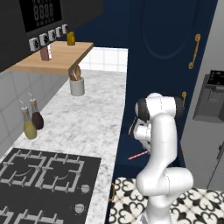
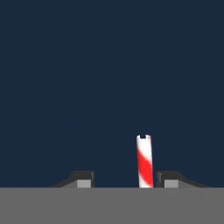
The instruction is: Take a straw from the drawer in front and place it inside the glass cup on the dining counter.
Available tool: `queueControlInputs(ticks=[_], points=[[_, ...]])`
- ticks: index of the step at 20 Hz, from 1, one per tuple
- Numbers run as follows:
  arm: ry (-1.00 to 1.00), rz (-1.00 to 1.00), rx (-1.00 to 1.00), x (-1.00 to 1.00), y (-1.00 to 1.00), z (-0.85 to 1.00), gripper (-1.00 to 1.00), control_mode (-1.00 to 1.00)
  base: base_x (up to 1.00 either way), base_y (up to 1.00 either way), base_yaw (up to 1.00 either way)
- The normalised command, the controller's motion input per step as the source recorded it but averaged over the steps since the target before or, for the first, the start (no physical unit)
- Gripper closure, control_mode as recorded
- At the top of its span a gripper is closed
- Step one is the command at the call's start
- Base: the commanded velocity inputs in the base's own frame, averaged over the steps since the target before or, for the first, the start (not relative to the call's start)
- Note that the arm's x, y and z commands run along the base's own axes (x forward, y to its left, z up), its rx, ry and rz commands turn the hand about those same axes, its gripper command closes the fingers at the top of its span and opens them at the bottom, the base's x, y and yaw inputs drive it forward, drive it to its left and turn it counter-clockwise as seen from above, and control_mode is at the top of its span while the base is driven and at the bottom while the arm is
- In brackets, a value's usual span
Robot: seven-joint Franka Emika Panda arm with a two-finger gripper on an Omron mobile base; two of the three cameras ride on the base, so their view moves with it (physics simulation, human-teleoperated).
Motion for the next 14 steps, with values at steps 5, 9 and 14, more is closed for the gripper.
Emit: queueControlInputs(ticks=[5,9,14], points=[[-0.01,-0.07,0.0,-0.18,0.0,-0.19,1.0,-1.0,0.0,0.0,0.0],[-0.07,-0.07,0.0,-0.2,0.0,-0.06,1.0,-1.0,0.0,0.0,0.0],[-0.1,-0.07,0.0,-0.24,0.0,-0.06,1.0,-1.0,0.0,0.0,0.0]])
